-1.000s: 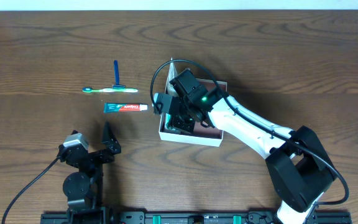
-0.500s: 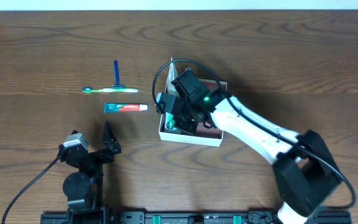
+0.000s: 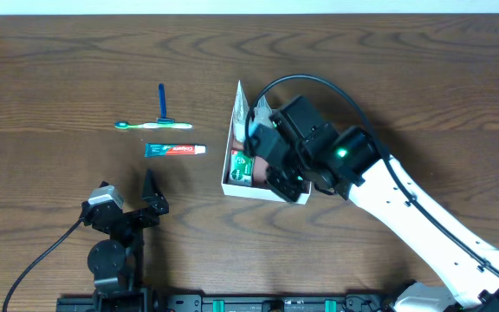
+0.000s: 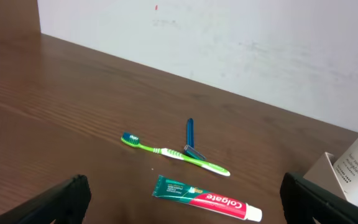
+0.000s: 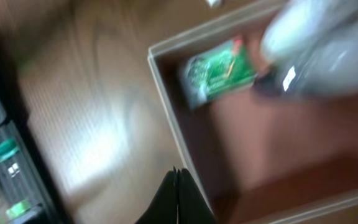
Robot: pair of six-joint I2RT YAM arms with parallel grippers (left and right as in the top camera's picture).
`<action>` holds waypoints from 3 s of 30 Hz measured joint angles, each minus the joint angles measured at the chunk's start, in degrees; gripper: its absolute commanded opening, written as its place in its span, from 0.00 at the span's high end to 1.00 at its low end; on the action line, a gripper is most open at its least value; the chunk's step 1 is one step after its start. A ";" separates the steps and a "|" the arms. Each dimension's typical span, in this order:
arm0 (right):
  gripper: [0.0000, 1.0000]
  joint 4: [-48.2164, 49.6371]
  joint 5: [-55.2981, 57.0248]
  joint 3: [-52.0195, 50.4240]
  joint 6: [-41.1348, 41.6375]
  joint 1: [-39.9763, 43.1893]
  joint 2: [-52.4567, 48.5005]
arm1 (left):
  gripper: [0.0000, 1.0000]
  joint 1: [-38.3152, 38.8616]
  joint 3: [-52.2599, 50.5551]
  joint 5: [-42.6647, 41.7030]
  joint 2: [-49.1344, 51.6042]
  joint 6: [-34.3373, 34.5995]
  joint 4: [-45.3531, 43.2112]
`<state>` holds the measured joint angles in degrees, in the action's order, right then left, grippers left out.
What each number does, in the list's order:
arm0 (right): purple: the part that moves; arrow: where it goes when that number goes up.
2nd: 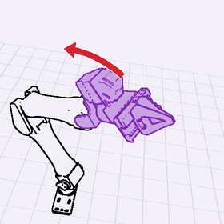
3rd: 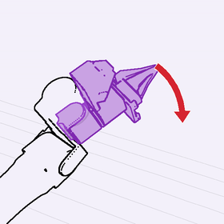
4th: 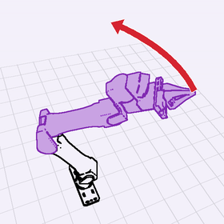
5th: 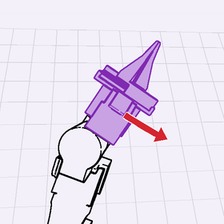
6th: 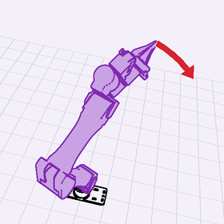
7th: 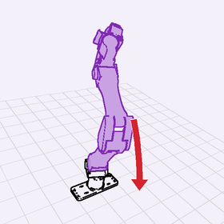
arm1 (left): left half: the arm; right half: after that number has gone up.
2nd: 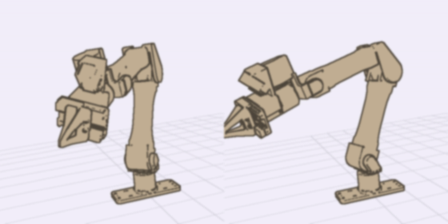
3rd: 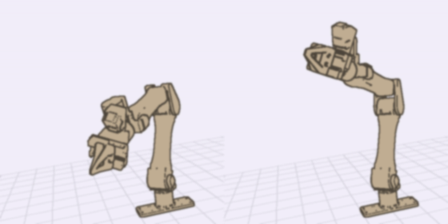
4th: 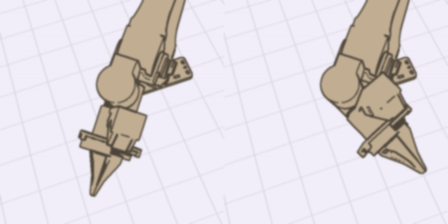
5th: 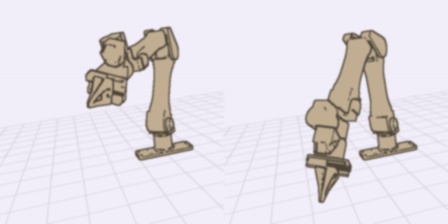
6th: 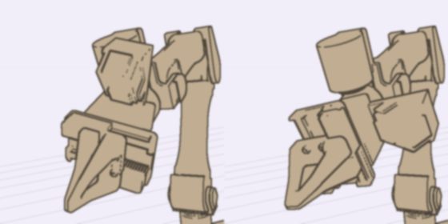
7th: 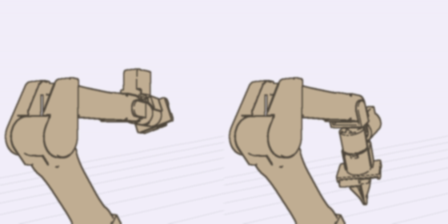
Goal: Pack container
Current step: 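Open the right gripper and withdraw it to the right side, then reach the left gripper to the Colgate toothpaste tube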
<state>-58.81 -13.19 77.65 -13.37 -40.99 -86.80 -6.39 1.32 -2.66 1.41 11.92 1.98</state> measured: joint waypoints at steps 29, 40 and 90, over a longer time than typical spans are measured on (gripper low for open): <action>0.99 9.18 8.39 -19.96 10.27 0.00 -0.81 | 0.02 0.00 0.00 0.00 0.00 0.00 0.00; 0.99 14.56 14.34 -20.31 10.23 0.02 -0.81 | 0.02 0.00 0.00 0.00 -0.02 0.00 0.00; 0.01 8.81 17.57 -2.43 25.64 55.01 -2.23 | 0.02 0.00 0.00 0.00 -0.02 0.00 0.00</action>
<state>-50.00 4.38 75.22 12.27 14.02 -89.03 -6.39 1.32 -2.66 1.39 11.92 1.98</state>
